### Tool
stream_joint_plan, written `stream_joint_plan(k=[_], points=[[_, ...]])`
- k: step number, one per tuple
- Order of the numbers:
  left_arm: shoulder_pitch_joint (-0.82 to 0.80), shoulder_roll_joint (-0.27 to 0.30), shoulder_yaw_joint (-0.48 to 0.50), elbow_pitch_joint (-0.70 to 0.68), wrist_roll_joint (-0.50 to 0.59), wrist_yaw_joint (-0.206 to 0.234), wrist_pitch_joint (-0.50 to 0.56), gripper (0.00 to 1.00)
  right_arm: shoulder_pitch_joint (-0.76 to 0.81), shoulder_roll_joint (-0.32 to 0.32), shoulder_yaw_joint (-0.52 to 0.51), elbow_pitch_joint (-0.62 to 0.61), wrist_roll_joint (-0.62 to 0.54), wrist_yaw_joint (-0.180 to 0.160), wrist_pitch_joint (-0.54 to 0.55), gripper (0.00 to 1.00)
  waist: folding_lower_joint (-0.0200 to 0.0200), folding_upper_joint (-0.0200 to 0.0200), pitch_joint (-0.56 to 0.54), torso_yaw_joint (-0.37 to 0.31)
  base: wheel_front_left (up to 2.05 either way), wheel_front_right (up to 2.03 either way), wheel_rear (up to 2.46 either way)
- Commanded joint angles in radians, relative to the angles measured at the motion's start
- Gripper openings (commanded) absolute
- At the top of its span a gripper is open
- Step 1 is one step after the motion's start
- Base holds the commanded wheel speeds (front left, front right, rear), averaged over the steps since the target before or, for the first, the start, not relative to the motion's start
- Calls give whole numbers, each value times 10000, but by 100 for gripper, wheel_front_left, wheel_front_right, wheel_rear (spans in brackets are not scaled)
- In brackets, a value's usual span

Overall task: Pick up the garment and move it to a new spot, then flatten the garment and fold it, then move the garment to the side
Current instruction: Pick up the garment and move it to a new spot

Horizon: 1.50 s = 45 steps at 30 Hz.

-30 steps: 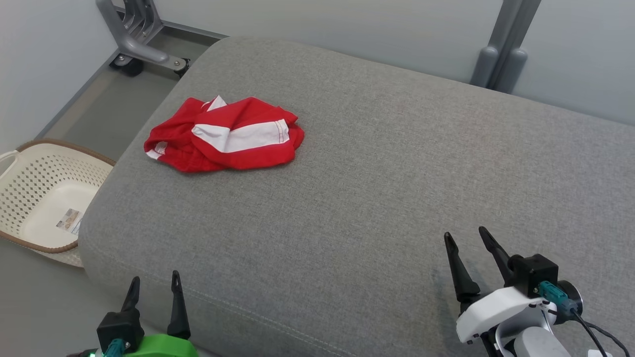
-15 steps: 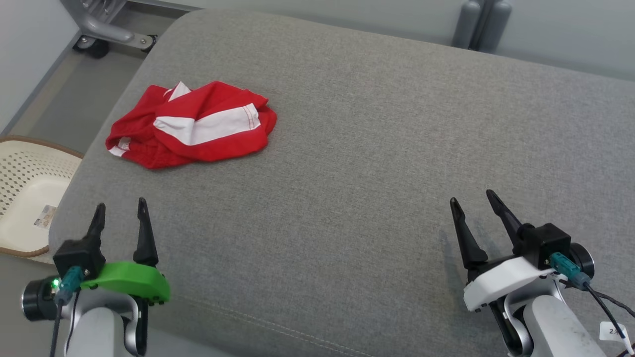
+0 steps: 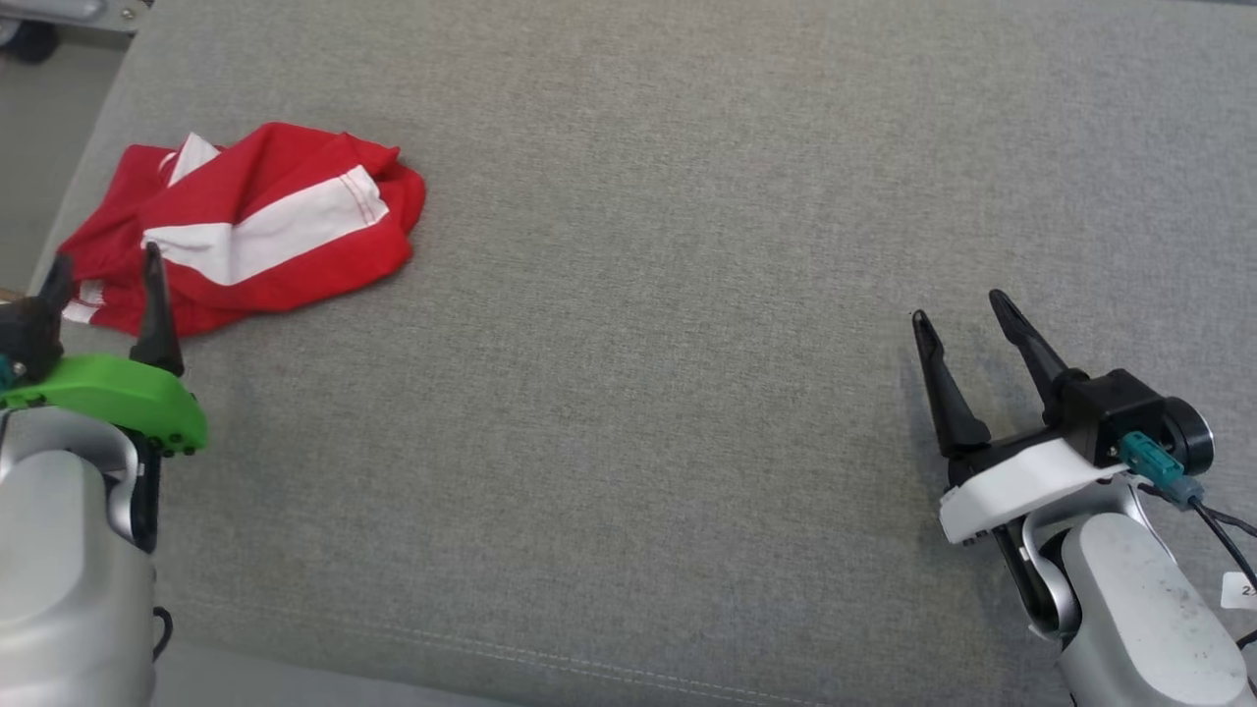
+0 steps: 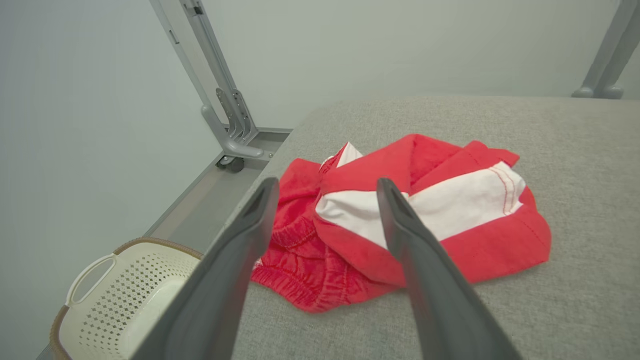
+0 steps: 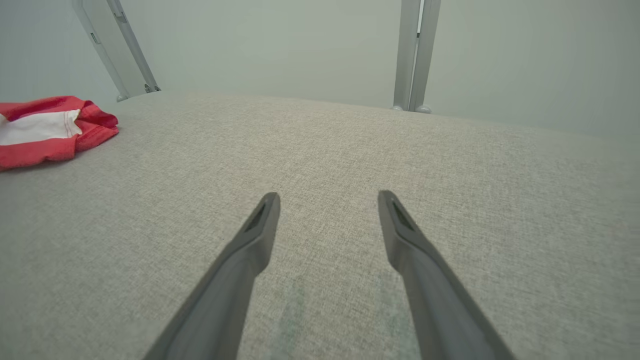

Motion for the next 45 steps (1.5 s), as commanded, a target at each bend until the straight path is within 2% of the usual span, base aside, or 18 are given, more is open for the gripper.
stream_joint_plan(k=[1, 7, 13, 19, 20, 21, 22, 26, 33, 38, 45], points=[[-450, 245, 22, 432, -261, -43, 96, 100, -243, -68, 20, -93, 37, -18, -25, 100, 0, 0, 747, -758, 0, 0, 0], [-1195, 844, -410, 1594, -957, -61, 204, 100, -554, -145, -89, -324, -93, -18, -25, 100, 0, 0, 1209, -1336, 0, 0, 0], [-1543, 1173, -511, 2308, -1386, -63, 356, 100, -602, -214, -221, -506, -79, -18, -25, 100, 0, 0, 1502, -1670, 0, 0, 0], [-1807, 1151, -425, 3338, -1519, 458, 645, 100, -605, -207, -299, -599, -81, -18, -25, 100, 0, 0, 1623, -1908, 0, 0, 0], [-1831, 1131, -397, 3459, -1560, 547, 632, 76, -601, -180, -300, -597, -90, -18, -25, 100, 0, 0, 1602, -1933, 0, 0, 0], [-1839, 1122, -411, 3572, -1541, 606, 597, 4, -586, -144, -307, -580, -103, -18, -25, 100, 0, 0, 1559, -1954, 0, 0, 0], [-1832, 1083, -389, 3685, -1597, 635, 590, 0, -569, -110, -318, -559, -105, -18, -25, 100, 0, 0, 1502, -1973, 0, 0, 0], [-1836, 1068, -535, 3541, -1414, 756, 229, 0, -488, 26, -362, -454, -80, -18, -25, 100, 0, 0, 1126, -1997, 0, 0, 0], [-1611, 601, -891, 2051, -1114, 362, -7, 0, -153, 438, -347, -184, 60, -18, -25, 100, 0, 0, 117, -1972, 0, 0, 0], [-1149, 12, -1268, 913, -970, 115, -5, 0, 92, 690, -343, -39, 148, -18, -25, 100, 0, 0, -523, -2176, 0, 0, 0], [-215, -1249, -2446, -176, -946, -60, -6, 0, 550, 934, -500, 116, 238, -18, -25, 100, 0, 0, -1214, -2792, 0, 0, 0]])
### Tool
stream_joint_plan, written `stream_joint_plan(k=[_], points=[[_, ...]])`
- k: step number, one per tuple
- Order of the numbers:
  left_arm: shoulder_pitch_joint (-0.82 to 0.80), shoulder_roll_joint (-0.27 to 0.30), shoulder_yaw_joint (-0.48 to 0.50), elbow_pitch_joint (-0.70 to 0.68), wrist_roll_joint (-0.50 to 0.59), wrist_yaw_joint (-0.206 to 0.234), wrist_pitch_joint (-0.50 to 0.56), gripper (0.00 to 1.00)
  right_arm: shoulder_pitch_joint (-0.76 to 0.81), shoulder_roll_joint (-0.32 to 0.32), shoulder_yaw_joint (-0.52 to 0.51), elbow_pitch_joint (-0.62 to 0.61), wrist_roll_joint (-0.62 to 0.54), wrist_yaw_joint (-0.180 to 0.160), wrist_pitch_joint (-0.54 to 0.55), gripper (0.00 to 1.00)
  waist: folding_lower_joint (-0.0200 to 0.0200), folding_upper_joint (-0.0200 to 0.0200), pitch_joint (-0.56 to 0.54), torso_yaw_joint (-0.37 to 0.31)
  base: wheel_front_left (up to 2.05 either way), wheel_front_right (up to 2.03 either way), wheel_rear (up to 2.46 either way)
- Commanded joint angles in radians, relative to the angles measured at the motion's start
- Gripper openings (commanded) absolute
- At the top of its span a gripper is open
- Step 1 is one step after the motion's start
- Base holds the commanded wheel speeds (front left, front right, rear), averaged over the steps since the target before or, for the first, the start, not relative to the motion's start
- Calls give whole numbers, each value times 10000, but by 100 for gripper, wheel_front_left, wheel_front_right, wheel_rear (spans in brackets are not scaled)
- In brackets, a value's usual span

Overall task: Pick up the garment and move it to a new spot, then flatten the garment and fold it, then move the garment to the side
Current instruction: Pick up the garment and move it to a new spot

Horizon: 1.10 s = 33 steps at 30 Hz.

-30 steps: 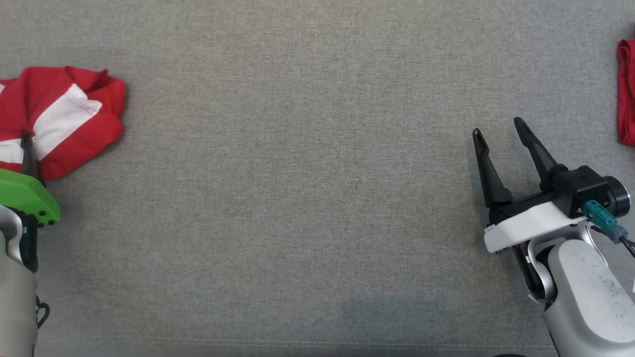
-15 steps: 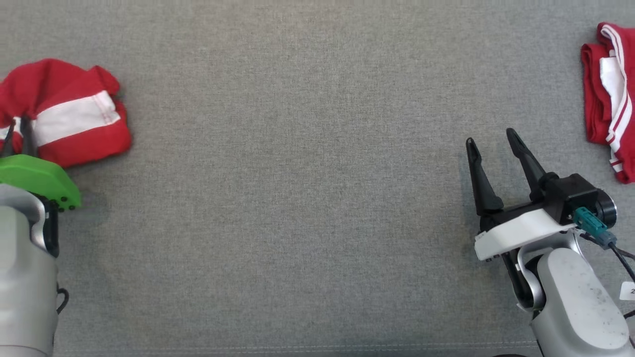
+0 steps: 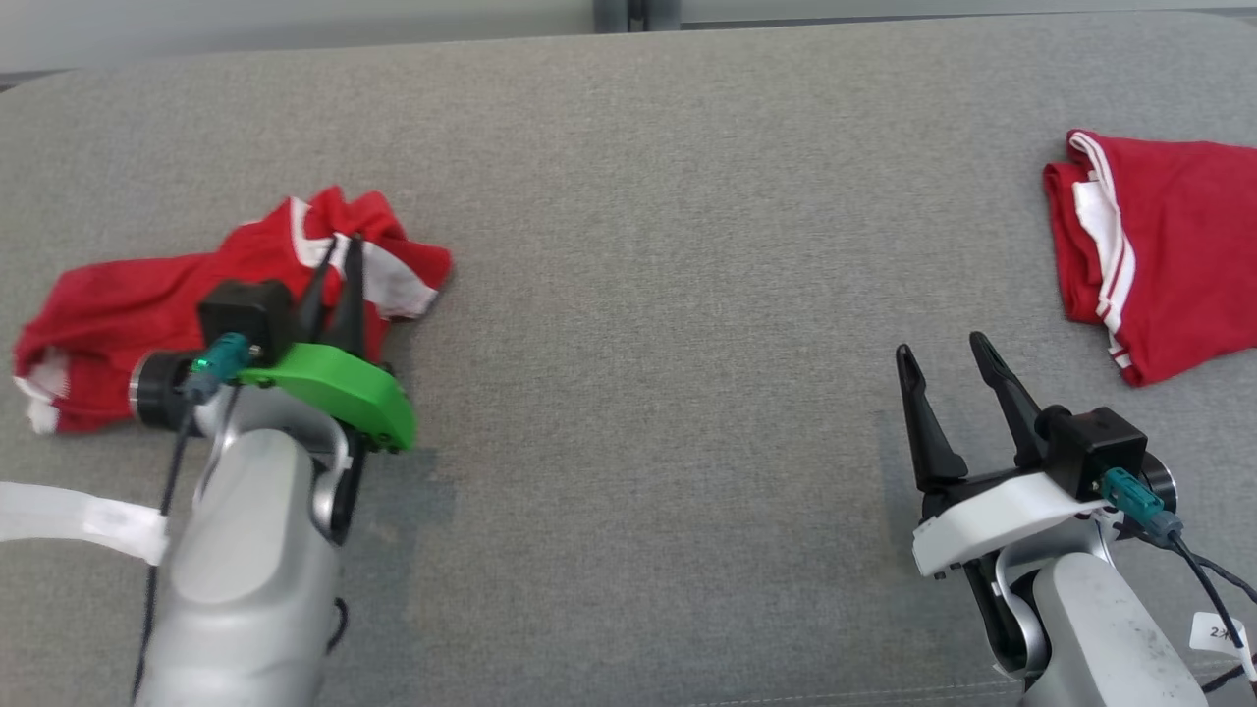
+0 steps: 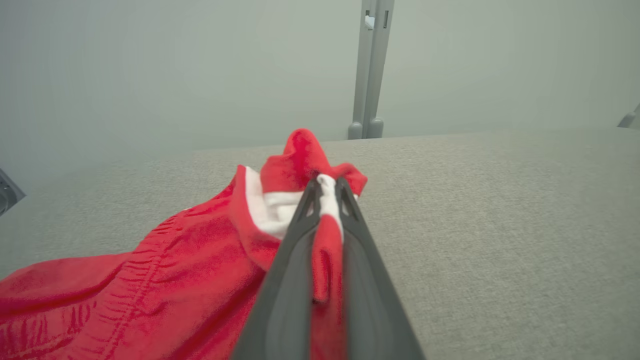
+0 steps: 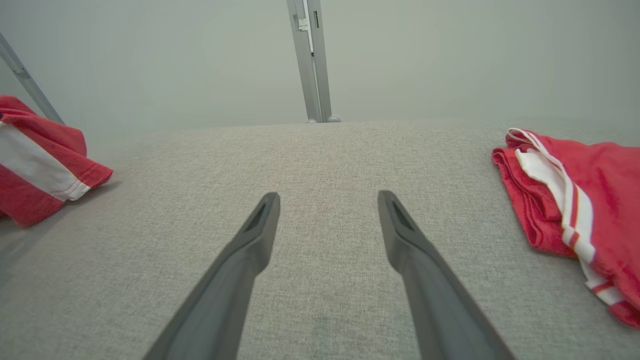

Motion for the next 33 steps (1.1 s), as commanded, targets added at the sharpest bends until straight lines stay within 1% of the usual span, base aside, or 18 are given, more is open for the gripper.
stream_joint_plan(k=[1, 4, 5, 6, 12, 13, 15, 16, 17, 18, 20, 24, 33], points=[[340, -365, -378, -291, -128, -53, -27, 0, 219, 34, -66, 49, 62, -18, -25, 100, 0, 0, -520, -623, 0, 0, 0], [596, -719, -1109, -628, -428, -68, -27, 0, 357, 105, -108, 68, 86, -18, -25, 100, 0, 0, -619, -968, 0, 0, 0], [698, -886, -1638, -797, -746, -68, -27, 0, 389, 127, -134, 58, 77, -18, -25, 100, 0, 0, -636, -1211, 0, 0, 0], [698, -886, -1638, -797, -746, -68, -27, 0, 389, 127, -134, 58, 77, -18, -25, 100, 0, 0, -636, -1211, 0, 0, 0], [806, -1018, -3262, -1413, -1787, -65, -25, 0, 425, 134, -135, 87, 106, -18, -25, 100, 0, 0, -665, -1839, 0, 0, 0], [816, -1011, -3511, -1472, -1952, -37, -26, 0, 430, 128, -119, 94, 103, -18, -25, 100, 0, 0, -680, -1912, 0, 0, 0], [862, -1004, -3912, -1368, -2234, 200, -27, 0, 437, 144, -68, 126, 109, -18, -25, 100, 0, 0, -724, -2041, 0, 0, 0], [849, -1003, -4039, -1312, -2294, 331, -27, 35, 440, 156, -77, 152, 112, -18, -25, 100, 0, 0, -744, -2082, 0, 0, 0], [853, -1002, -4125, -1176, -2323, 482, -27, 94, 441, 172, -79, 182, 119, -18, -25, 100, 0, 0, -768, -2109, 0, 0, 0], [870, -999, -4160, -1054, -2309, 648, -27, 100, 452, 179, -90, 211, 126, -18, -25, 100, 0, 0, -797, -2123, 0, 0, 0], [954, -1001, -4064, -909, -2274, 894, -27, 100, 466, 203, -126, 233, 135, -18, -25, 100, 0, 0, -871, -2097, 0, 0, 0], [1300, -951, -3615, -840, -2036, 1157, -27, 100, 598, 229, -186, 257, 124, -18, -25, 100, 0, 0, -1128, -1905, 0, 0, 0], [2991, -385, -1963, -1576, -1526, 1585, -15, 100, 905, 324, -167, 260, 82, -18, -25, 100, 0, 0, -1718, -1545, 0, 0, 0]])
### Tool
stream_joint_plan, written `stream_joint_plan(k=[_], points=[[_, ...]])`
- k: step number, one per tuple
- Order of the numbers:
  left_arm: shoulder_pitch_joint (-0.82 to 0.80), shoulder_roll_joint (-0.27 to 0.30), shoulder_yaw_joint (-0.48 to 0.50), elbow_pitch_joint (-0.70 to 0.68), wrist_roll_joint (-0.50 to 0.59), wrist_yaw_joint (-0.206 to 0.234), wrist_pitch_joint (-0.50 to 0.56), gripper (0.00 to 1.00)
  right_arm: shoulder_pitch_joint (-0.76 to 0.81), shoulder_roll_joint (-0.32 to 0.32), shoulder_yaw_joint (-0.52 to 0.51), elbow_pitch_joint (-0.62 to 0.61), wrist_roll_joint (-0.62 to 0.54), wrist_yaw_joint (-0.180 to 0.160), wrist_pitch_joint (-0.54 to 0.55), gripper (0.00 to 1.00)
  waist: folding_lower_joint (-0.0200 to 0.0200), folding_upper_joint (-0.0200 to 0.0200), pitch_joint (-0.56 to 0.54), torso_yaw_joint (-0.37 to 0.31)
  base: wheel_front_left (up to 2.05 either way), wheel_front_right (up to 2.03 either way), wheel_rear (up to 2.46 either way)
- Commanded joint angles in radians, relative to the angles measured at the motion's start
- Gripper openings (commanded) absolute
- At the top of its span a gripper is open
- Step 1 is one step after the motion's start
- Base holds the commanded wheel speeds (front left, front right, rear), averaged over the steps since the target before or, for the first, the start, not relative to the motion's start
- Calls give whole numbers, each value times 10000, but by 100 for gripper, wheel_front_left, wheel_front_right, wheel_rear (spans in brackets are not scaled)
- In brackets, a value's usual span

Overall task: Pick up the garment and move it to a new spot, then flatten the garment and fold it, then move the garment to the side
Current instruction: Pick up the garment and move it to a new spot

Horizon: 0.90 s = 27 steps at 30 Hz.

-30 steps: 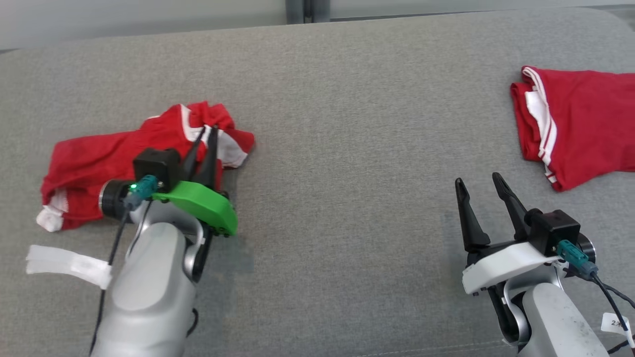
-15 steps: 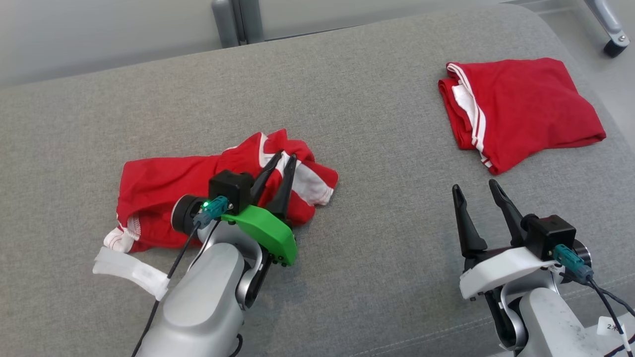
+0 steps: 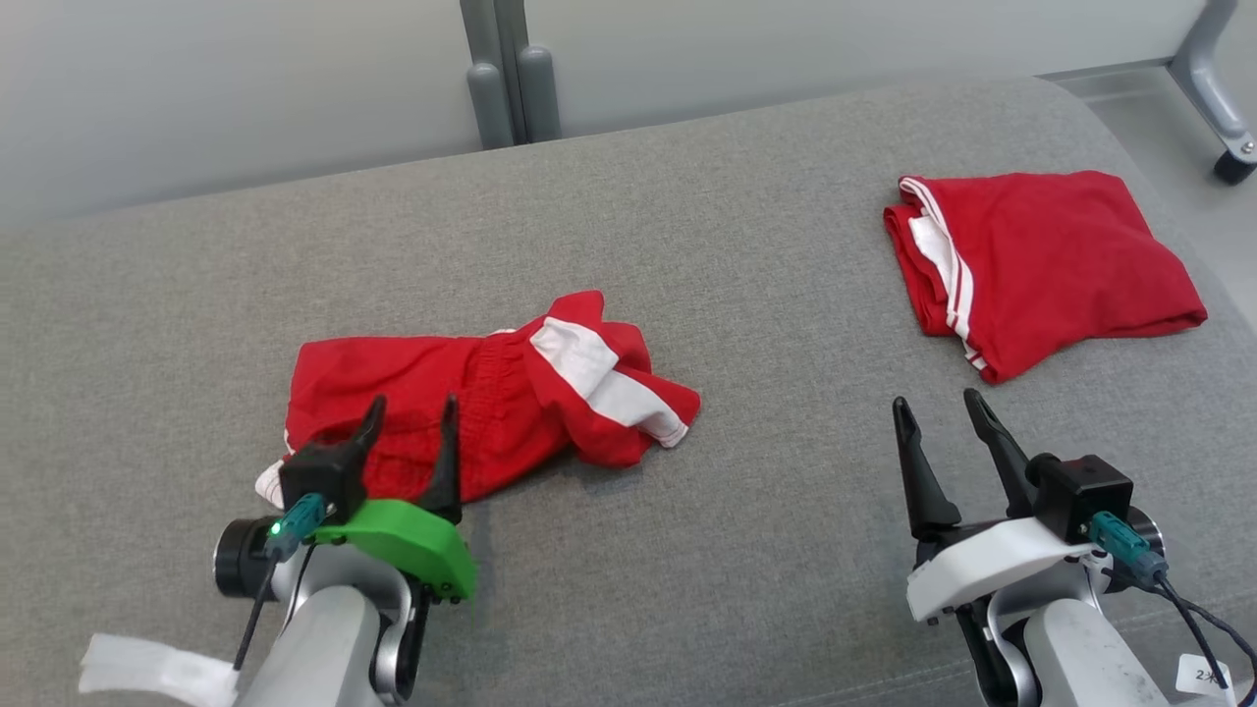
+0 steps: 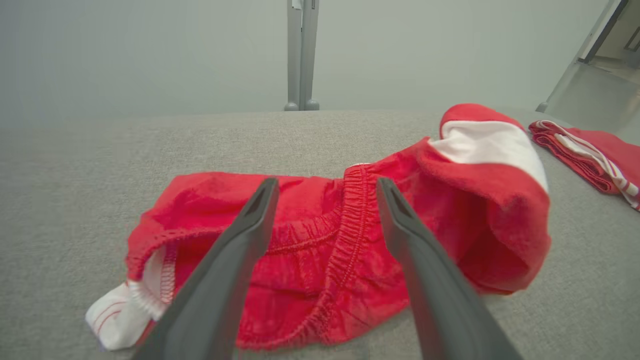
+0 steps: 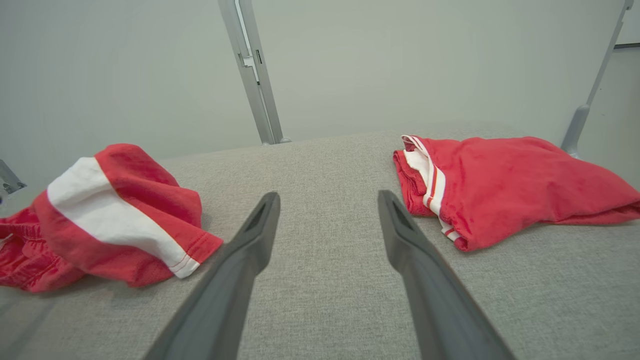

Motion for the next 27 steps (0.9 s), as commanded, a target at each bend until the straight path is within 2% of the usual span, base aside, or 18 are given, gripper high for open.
stream_joint_plan(k=[1, 9, 17, 27], points=[[419, 120, 311, -224, 174, 113, 0, 100, 162, 11, 6, 6, -15, -16, -25, 100, 0, -1, -184, 163, 0, 0, 0], [2102, 245, 1676, -1756, 1217, 331, 2, 100, 425, 71, -34, 14, -48, -16, -25, 100, 0, -1, -454, 320, 0, 0, 0], [3516, -63, 2989, -2809, 1860, 189, 2, 100, 628, 136, 124, 96, -69, -16, -25, 100, 0, -1, -733, 305, 0, 0, 0], [4565, -428, 3808, -3432, 2408, -95, 0, 100, 849, 166, 113, 150, -19, -16, -25, 100, 0, -1, -931, 399, 0, 0, 0]])
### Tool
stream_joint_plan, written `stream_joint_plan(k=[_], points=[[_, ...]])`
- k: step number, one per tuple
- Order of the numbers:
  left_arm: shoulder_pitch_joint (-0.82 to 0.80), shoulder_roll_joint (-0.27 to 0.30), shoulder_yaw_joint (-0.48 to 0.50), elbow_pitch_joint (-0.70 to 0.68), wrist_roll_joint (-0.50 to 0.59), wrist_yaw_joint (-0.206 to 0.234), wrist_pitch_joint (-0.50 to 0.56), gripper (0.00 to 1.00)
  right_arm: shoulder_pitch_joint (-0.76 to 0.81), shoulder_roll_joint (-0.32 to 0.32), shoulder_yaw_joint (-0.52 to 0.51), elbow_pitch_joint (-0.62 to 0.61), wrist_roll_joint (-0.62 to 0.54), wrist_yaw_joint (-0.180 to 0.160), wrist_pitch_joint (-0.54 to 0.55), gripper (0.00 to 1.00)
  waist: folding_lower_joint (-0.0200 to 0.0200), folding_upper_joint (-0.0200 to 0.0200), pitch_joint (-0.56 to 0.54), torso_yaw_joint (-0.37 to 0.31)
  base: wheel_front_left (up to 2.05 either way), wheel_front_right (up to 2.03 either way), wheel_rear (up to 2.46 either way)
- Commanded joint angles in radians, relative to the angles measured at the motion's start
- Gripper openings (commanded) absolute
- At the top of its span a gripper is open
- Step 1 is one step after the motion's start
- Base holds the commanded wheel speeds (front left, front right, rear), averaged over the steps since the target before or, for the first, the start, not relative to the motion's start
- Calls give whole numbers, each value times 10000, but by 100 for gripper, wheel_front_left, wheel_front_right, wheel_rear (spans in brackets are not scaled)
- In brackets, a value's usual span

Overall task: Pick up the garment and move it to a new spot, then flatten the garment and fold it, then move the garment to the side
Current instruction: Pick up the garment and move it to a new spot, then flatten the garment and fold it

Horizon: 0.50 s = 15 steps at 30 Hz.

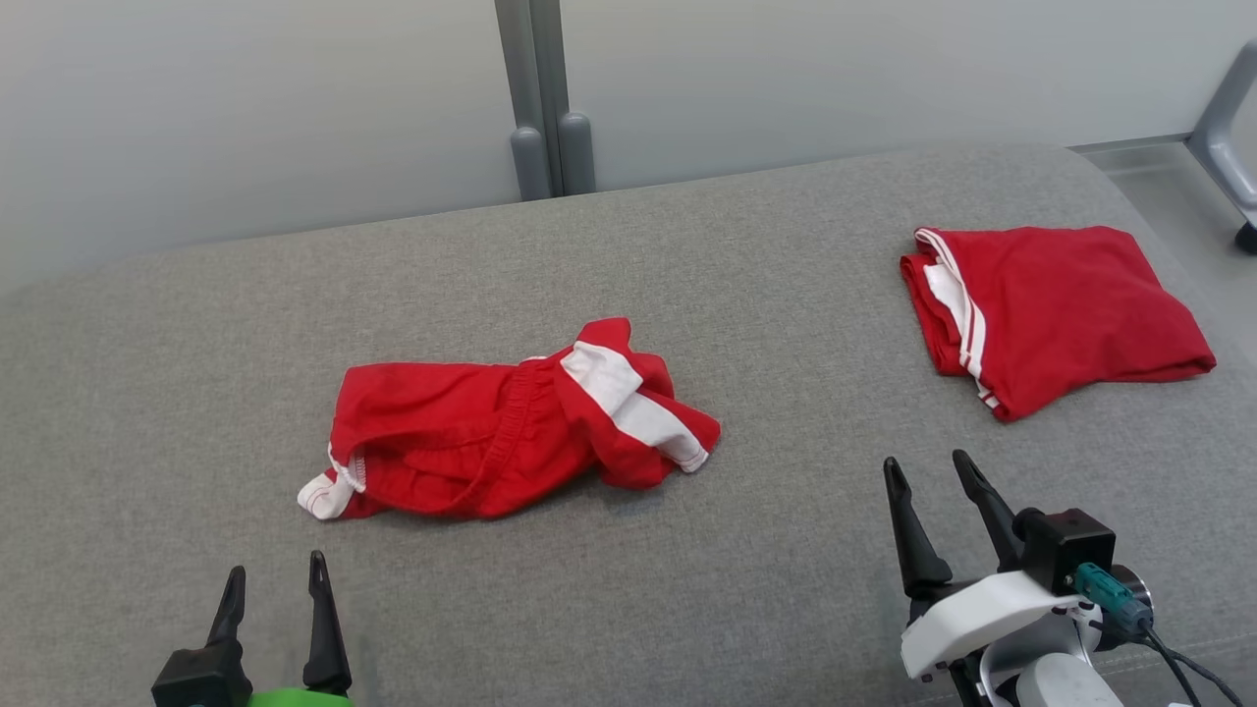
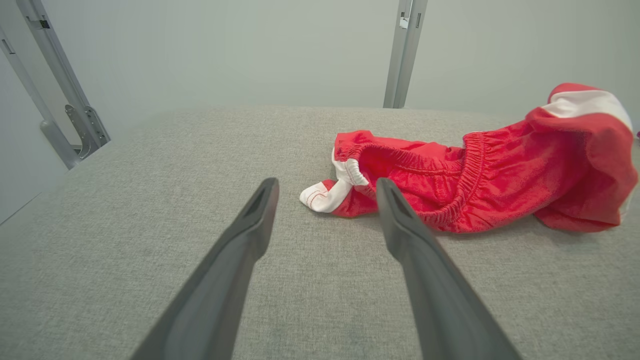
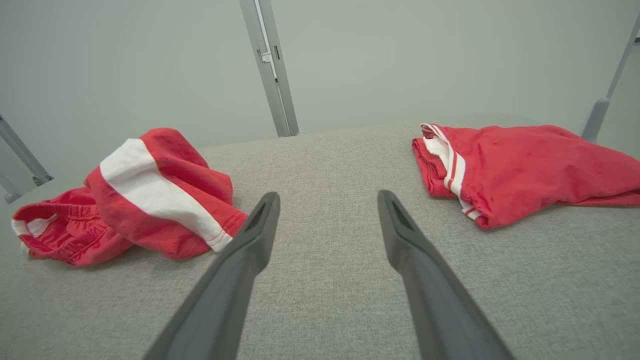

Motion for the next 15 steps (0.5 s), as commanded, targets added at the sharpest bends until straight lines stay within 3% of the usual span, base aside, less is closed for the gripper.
stream_joint_plan(k=[1, 15], points=[[139, -34, 93, -64, 83, -32, 2, 100, 85, 1, -19, 10, -2, -16, -25, 100, 0, -1, -27, 60, 0, 0, 0], [263, -150, 391, -223, 455, -291, 4, 100, 221, 19, 31, 8, -68, -16, -25, 100, 0, -1, -81, 557, 0, 0, 0]])
